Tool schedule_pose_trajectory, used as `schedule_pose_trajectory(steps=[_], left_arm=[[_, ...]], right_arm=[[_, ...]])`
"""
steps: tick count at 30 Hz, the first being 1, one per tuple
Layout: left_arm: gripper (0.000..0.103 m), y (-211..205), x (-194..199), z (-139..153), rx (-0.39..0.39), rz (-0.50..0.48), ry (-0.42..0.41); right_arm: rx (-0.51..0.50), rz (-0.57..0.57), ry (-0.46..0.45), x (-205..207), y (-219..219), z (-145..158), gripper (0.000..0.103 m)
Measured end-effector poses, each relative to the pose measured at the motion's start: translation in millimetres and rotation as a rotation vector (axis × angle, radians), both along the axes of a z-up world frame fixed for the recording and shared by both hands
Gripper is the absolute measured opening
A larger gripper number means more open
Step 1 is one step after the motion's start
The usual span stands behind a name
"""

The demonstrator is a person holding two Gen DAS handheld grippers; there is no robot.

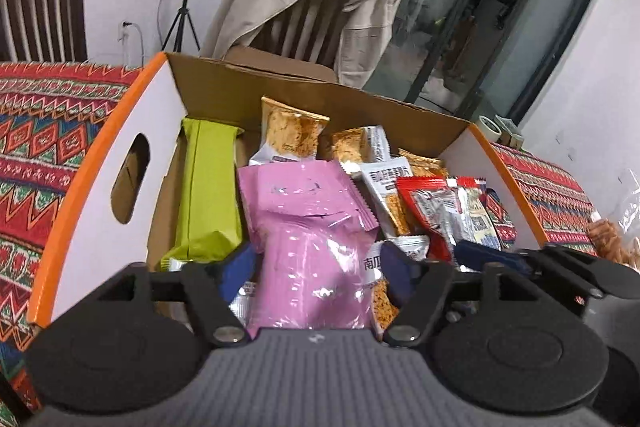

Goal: Organize snacks
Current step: 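Carry both packets into the cardboard box and release them, then move both tools back to the snack pile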

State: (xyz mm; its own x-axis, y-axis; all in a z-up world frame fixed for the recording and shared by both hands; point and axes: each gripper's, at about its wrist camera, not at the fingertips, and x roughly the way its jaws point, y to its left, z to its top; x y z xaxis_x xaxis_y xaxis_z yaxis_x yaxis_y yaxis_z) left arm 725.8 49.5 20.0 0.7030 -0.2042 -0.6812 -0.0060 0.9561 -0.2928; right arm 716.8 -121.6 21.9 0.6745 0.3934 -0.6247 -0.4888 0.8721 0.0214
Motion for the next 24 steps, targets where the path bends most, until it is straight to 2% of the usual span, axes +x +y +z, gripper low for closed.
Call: schedule_pose_trajectory(steps=[2,5,9,13,18,21,24], left_arm=[[0.075,1.7,-2.1,7.1,-0.001,-0.004,-0.001],[0.077,6.0,-14.5,27.2,0.010,-0.007,-0.028],[0.081,12.1,-49.0,62.8,0.076,-0.035,-0.094],[0.085,18.2,-104.4,100.0,0.154,-0.074,-0.165],[0.095,24.0,-189.8,139.3,0.212,-0.116,-0.259],[0.100,26.2,-240.2,154.3,0.226,-0.119,-0.311],[0.101,27.3,-290.1,162.6,0.224,-0.107,-0.360]], right_arm=[[-0.001,0.009,-0.006,-2.7,-2.0,5.7,0.062],[0.006,0.007,-0.025,-13.2,-9.1,20.7,0.062],[0.018,0.007,-0.070,-36.3,-23.8,52.1,0.064],[0.025,0.007,-0.135,-72.8,-43.0,89.9,0.070],[0.042,0.013,-0.195,-134.6,-70.8,132.0,0.075],[0.048,0.017,-0.235,-175.3,-85.6,151.1,0.086],[0.055,0.009,-0.272,-212.0,-100.9,165.7,0.087]])
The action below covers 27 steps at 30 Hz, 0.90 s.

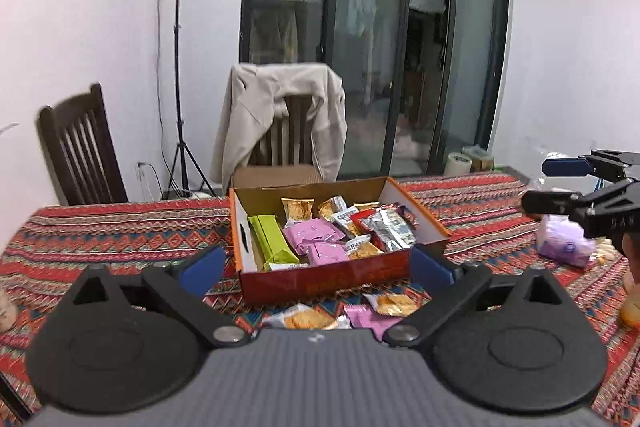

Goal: Organize snacks
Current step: 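Move both tools back to the snack pile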

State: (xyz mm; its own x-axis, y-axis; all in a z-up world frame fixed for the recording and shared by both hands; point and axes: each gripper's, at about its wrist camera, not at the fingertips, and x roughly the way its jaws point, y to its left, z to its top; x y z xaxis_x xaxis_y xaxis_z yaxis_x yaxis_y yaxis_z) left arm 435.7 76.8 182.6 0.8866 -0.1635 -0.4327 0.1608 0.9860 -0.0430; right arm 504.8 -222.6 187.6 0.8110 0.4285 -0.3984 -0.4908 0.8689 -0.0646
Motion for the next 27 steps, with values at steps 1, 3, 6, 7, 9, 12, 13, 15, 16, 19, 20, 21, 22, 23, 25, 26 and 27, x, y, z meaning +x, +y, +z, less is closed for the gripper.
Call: schedule_pose_trajectory(steps=[1,3,6,7,9,12,13,15,16,19,20,21,22,23,25,26,27], left_arm=[[0.101,-0.9,-16.5,1.5,0.003,0.001,-0.015],[0.103,-2.8,-47.2,3.6,0.014,-0.002,-0.047],[0.103,-7.6,-92.9,2.3,0.013,-0.002,-0.095],[0.103,-8.5,-106.8,-0.1,0.007,-0.008,-0.103],[0.103,-12.5,-133.1,-7.4,-0.007,-0.009,-0.110],[0.103,-15.4,-164.6,-24.1,-0.040,0.008,-0.089],[0.103,-14.4,-173.6,-30.4,-0.054,0.011,-0.083],[0.103,-12.2,-188.0,-42.3,-0.091,0.017,-0.075],[0.103,-12.0,-196.3,-48.7,-0.103,0.023,-0.066],[0.103,-12.1,-213.3,-68.3,-0.114,0.042,-0.037],[0.103,-11.7,-218.8,-74.5,-0.118,0.045,-0.028],[0.103,-10.4,-225.9,-80.3,-0.119,0.049,-0.021],[0.103,-9.5,-232.3,-86.1,-0.117,0.054,-0.014],[0.103,-9.7,-235.9,-90.8,-0.111,0.057,-0.005],[0.103,-9.9,-243.0,-99.1,-0.092,0.067,0.013],[0.103,-9.3,-245.2,-102.6,-0.081,0.074,0.020],[0.103,-8.9,-247.1,-106.0,-0.074,0.084,0.027]], right_arm=[[0.003,0.000,-0.010,-12.9,-4.9,3.9,0.088],[0.012,0.000,-0.030,-38.6,-14.2,9.6,0.089],[0.019,-0.006,-0.059,-79.3,-26.9,12.4,0.096],[0.020,-0.006,-0.065,-92.6,-30.2,11.4,0.098],[0.019,-0.004,-0.075,-119.6,-36.2,6.9,0.099],[0.004,-0.014,-0.092,-159.1,-40.7,-3.3,0.099],[-0.002,-0.014,-0.090,-169.6,-41.7,-7.8,0.100],[-0.018,-0.024,-0.084,-189.9,-42.9,-18.1,0.100],[-0.023,-0.029,-0.078,-198.8,-42.7,-24.8,0.100],[-0.014,-0.025,-0.048,-223.3,-42.7,-47.3,0.100],[0.000,-0.015,-0.026,-230.8,-43.2,-56.1,0.100],[0.012,-0.008,-0.005,-235.8,-43.2,-63.2,0.100],[0.025,-0.006,0.026,-240.7,-42.8,-72.2,0.100],[0.030,-0.005,0.052,-244.3,-41.8,-80.8,0.100],[0.048,-0.019,0.089,-251.8,-40.7,-95.7,0.100],[0.062,-0.028,0.103,-256.1,-40.5,-102.6,0.100],[0.075,-0.033,0.119,-259.7,-40.9,-109.0,0.100]])
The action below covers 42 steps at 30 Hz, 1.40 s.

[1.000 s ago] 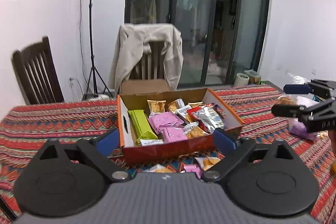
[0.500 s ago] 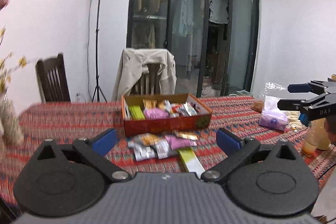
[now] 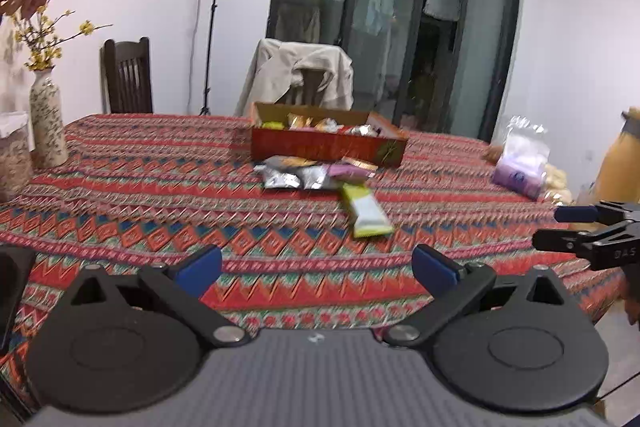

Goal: Organize snacks
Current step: 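Move both tools back to the snack pile, then grasp an orange cracker packet with the left tool while the right tool grasps another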

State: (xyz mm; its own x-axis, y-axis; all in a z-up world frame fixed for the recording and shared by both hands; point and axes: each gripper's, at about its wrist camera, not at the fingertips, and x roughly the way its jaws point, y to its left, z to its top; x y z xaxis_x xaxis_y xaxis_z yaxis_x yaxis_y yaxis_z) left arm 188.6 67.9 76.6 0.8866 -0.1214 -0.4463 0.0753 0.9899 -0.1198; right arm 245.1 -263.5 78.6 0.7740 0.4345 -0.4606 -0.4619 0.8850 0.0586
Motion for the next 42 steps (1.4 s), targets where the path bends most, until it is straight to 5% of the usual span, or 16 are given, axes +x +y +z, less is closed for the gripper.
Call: schedule_pose_trajectory(steps=[10,19,27,32,36,39,42], left_arm=[[0.103,4.9,1.5,-9.0,-0.006,0.014,0.021],[0.103,12.5,43.3,-17.8,-0.011,0.015,0.073],[0.103,17.8,126.9,-22.2,-0.008,0.011,0.112],[0.103,19.5,207.3,-20.9,-0.067,-0.028,0.174],[0.102,11.0,275.2,-20.8,-0.039,-0.020,0.176],[0.087,5.8,329.7,-27.8,-0.041,-0.004,0.228],[0.086,-0.2,370.1,-37.7,-0.028,-0.004,0.253]], right_arm=[[0.023,-0.040,0.047,-5.8,3.0,-17.7,0.100],[0.064,-0.054,0.076,29.4,8.3,-21.0,0.100],[0.118,-0.055,0.104,102.9,24.7,-31.9,0.100],[0.155,-0.035,0.133,165.1,40.8,-33.8,0.099],[0.206,-0.022,0.166,223.6,56.4,-33.4,0.093],[0.287,-0.029,0.223,271.9,67.1,-39.1,0.091],[0.278,-0.078,0.259,314.2,82.6,-50.7,0.085]])
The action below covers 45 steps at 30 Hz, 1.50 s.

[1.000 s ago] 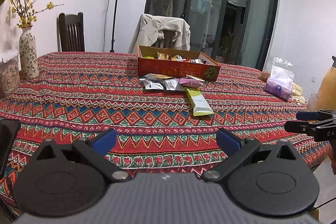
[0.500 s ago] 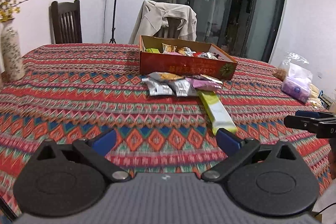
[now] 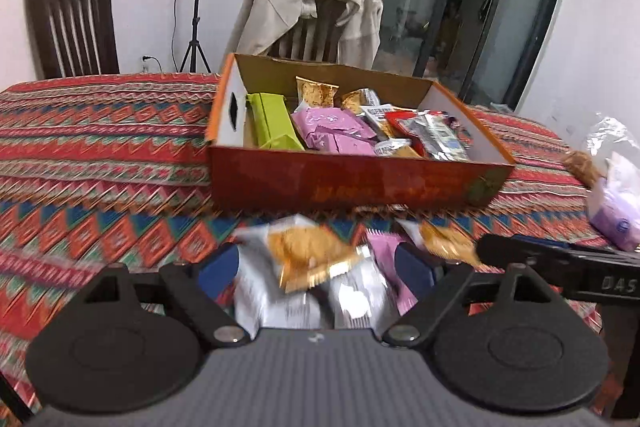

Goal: Organize snacks
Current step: 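Grasp an orange cracker packet with the left tool while the right tool grasps another, then lift the cracker packet with the left tool while the right tool grasps a white packet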

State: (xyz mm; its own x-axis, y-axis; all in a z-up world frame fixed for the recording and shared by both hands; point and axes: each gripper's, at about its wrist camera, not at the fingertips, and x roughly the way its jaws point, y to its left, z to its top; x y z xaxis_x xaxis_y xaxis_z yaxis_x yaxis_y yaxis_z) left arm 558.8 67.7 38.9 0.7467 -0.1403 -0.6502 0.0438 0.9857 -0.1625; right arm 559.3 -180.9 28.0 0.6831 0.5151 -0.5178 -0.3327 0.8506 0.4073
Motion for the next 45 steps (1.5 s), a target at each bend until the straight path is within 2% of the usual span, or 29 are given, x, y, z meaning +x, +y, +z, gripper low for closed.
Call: schedule_pose_trajectory(steps=[3,6,7,8,9,11,14,15,17,18,23,30,34,38,45], left_arm=[[0.083,-5.6,27.7,-13.5,0.014,0.026,0.048],[0.082,-13.2,42.0,-23.2,0.049,0.027,0.050],[0.079,-15.7,44.0,-26.4,0.061,0.027,0.050],[0.074,-17.8,45.6,-30.3,0.070,0.028,0.051],[0.066,-19.1,46.1,-33.5,0.076,0.022,0.054],[0.054,-20.1,46.5,-41.0,0.083,0.017,0.061],[0.048,-23.0,39.8,-43.8,0.111,0.005,0.023],[0.045,-23.1,36.7,-42.7,0.110,0.007,0.015],[0.044,-21.9,29.2,-35.7,0.091,0.007,0.000],[0.043,-20.6,24.1,-30.7,0.087,0.005,-0.017],[0.042,-13.3,-18.4,2.7,0.083,0.015,-0.112],[0.042,3.9,-125.4,44.7,-0.010,0.042,-0.245],[0.042,13.5,-192.4,46.4,-0.053,0.093,-0.277],[0.042,16.8,-247.2,42.5,-0.077,0.134,-0.272],[0.042,13.0,-293.4,42.7,-0.068,0.139,-0.269]], right_arm=[[0.043,-0.013,0.071,34.7,9.4,-15.9,0.082],[0.083,-0.022,0.126,54.7,16.2,-29.9,0.081],[0.081,-0.027,0.129,57.7,18.1,-33.0,0.080],[0.070,-0.025,0.127,61.3,21.1,-35.9,0.074],[0.052,-0.023,0.124,63.6,23.8,-38.7,0.059],[0.026,-0.017,0.119,64.7,24.4,-44.5,0.044],[0.022,-0.004,0.111,62.5,17.4,-46.2,0.036],[0.008,-0.011,0.100,60.3,15.1,-44.2,0.035],[-0.013,-0.020,0.071,54.0,9.1,-38.9,0.033],[-0.021,-0.019,0.057,50.5,6.3,-35.7,0.025],[-0.083,-0.011,-0.055,15.5,-7.5,-12.9,0.012],[-0.096,-0.020,-0.167,-65.7,-40.7,18.9,0.011],[-0.074,-0.008,-0.170,-126.6,-57.9,21.8,0.011],[-0.051,-0.003,-0.141,-185.8,-72.3,15.9,0.011],[-0.063,0.001,-0.119,-240.4,-79.4,7.4,0.011]])
